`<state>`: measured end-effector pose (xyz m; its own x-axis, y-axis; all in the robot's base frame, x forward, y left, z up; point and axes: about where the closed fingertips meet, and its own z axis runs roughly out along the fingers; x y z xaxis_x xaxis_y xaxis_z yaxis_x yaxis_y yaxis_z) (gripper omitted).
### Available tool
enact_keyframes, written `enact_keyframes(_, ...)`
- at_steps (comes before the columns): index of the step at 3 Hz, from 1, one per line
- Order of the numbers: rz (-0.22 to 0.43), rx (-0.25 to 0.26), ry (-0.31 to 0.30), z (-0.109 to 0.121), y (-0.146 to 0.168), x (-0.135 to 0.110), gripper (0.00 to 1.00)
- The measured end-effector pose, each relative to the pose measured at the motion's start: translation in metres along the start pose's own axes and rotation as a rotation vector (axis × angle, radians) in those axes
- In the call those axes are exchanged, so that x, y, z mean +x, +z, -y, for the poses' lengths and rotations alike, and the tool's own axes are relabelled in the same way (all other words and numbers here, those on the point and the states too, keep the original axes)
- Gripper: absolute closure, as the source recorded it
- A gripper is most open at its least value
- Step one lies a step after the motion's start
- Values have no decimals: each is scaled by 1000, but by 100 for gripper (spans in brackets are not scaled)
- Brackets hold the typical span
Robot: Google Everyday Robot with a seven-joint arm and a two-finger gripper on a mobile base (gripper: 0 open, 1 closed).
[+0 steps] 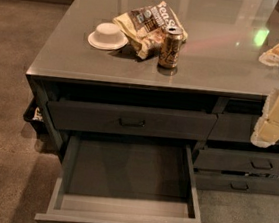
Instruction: Place orange can into middle drawer
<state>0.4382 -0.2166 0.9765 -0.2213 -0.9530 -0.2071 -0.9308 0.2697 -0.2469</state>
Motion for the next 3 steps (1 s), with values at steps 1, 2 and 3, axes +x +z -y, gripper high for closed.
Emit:
enact_keyframes(1, 0, 0, 0, 0, 0, 0, 0)
enact_keyframes(2, 64, 29, 64, 10, 0, -1, 0)
enact_keyframes(3, 209, 64, 216, 43, 9, -6, 0)
